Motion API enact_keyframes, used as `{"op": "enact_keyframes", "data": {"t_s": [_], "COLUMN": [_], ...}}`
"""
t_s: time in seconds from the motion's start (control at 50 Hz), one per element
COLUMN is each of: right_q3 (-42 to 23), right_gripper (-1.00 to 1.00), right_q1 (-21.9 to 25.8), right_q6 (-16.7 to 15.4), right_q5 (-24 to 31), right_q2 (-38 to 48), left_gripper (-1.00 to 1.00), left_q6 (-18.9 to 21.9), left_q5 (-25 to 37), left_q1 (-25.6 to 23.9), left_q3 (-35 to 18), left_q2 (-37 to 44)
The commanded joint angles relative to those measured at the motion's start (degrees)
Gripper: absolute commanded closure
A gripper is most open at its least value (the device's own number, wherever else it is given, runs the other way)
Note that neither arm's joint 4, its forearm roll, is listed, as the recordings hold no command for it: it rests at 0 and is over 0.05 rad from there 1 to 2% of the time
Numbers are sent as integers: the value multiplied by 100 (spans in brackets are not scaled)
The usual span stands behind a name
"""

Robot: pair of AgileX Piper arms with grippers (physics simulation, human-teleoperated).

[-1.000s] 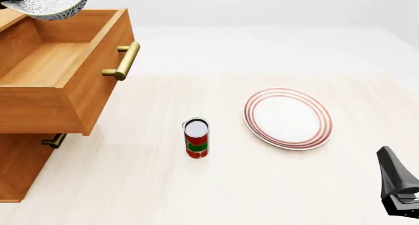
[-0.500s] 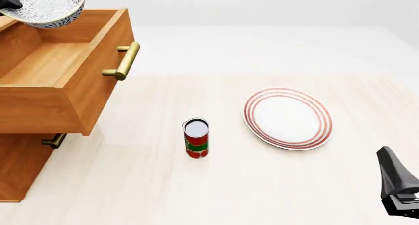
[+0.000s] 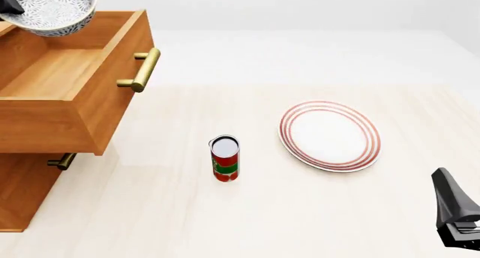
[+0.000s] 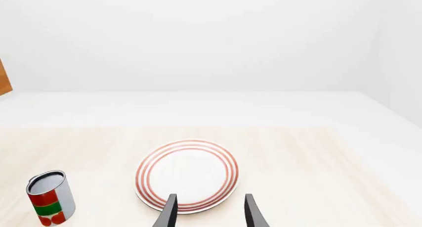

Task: Put the bowl in the top drawer of the cabinet.

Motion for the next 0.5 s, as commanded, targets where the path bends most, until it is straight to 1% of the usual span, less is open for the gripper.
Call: {"op": "enact_keyframes", "data": {"t_s": [0.02, 0.26, 0.5], "right_q3": [0, 0, 0], "right_gripper": [-100, -100, -100], "right_q1": [0, 1, 0], "right_q6": [0, 1, -1], "right_q5": [0, 0, 0], "right_q2": [-1, 1, 0], "left_gripper": [100, 100, 100], "left_q6": [106, 178, 209], "left_q5": [-36, -122, -159], "left_q1": [93, 176, 102], "left_q3": [-20, 64, 199], "left_q2": [97, 226, 241]}}
